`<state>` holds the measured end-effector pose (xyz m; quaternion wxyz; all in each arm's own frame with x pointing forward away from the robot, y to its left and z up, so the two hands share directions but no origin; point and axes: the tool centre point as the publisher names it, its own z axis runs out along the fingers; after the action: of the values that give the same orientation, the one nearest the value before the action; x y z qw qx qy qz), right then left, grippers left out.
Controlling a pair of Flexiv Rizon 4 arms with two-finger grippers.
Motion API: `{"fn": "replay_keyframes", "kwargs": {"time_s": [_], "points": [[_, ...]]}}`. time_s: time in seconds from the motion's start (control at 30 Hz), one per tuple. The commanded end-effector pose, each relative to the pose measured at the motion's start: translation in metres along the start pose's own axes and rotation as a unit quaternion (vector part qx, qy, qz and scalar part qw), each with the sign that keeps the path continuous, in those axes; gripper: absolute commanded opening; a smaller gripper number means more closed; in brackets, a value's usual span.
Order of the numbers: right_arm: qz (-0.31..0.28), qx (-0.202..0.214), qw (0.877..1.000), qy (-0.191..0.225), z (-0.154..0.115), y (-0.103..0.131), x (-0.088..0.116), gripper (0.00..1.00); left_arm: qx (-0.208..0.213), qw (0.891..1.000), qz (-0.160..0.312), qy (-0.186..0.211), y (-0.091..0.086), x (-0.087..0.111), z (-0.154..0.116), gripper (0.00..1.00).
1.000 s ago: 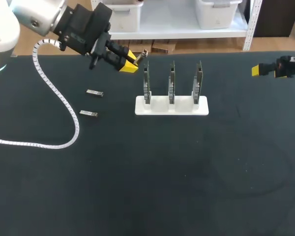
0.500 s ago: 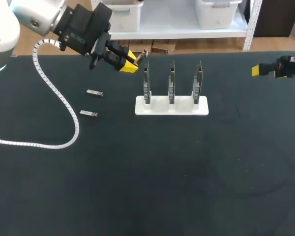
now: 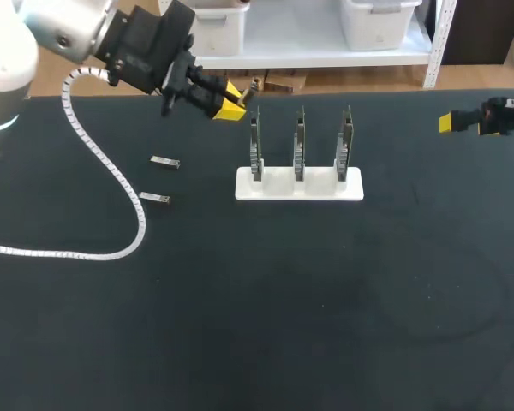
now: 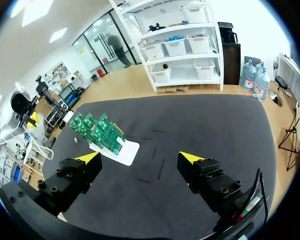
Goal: Pick up the optical module with the left hand, and insert it into the network port with the right hand.
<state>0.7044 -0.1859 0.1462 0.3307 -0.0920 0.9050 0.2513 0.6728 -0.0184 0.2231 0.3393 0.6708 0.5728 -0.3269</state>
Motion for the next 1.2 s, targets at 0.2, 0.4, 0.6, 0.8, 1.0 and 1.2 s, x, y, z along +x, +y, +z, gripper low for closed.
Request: {"fn": "replay_keyframes", "kwargs": {"time_s": [0.2,0.4,0.6,0.8,1.0,1.2], "points": [[0.0,0.001,1.0,0.0,-0.001,0.001,0.0,1.0,-0.016,1.0,0.001,-0.016,0.011,-0.001,0.003,0.0],[0.0,0.001,1.0,0.0,-0.001,0.001,0.0,1.0,-0.014,0.999,-0.013,-0.036,0.03,0.009,0.011,0.0],[0.0,0.001,1.0,0.0,-0.001,0.001,0.0,1.0,-0.02,0.999,-0.01,-0.043,0.039,0.006,0.021,0.0],[0.0,0.001,1.0,0.0,-0.001,0.001,0.0,1.0,-0.034,0.995,-0.05,-0.082,0.046,0.015,0.027,0.0],[0.0,0.001,1.0,0.0,-0.001,0.001,0.0,1.0,-0.046,0.993,-0.067,-0.081,0.045,0.023,0.027,0.0],[0.0,0.001,1.0,0.0,-0.001,0.001,0.0,1.0,-0.052,0.991,-0.08,-0.092,0.048,0.03,0.028,0.0]]}}
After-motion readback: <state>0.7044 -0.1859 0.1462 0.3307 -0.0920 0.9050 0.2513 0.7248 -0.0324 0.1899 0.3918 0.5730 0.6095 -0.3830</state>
